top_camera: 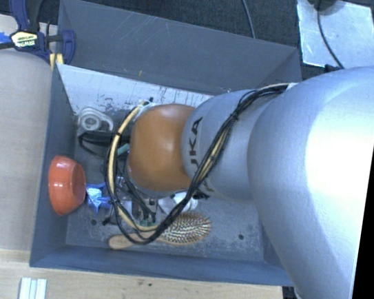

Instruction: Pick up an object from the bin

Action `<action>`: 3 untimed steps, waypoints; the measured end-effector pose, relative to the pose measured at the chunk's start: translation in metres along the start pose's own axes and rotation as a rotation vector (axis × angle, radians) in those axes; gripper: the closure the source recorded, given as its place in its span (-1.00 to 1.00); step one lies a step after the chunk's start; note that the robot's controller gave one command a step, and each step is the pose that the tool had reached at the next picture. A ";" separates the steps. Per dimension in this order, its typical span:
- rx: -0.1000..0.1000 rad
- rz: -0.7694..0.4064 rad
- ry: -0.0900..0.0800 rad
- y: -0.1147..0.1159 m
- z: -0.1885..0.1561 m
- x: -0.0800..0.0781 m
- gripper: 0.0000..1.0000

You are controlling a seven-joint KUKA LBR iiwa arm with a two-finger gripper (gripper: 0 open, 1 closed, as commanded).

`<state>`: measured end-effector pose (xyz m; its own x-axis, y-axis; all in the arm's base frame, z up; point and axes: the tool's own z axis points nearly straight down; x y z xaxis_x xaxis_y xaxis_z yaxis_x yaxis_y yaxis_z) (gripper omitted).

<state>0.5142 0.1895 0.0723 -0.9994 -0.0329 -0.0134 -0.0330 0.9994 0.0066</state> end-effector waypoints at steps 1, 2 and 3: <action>0.002 0.002 0.006 -0.001 -0.028 0.001 1.00; 0.003 0.002 0.009 -0.001 -0.064 0.001 1.00; 0.002 0.002 0.006 0.000 -0.102 0.000 1.00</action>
Offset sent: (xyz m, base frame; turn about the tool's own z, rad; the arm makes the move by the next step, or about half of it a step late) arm -0.0023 -0.0009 0.1197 0.0011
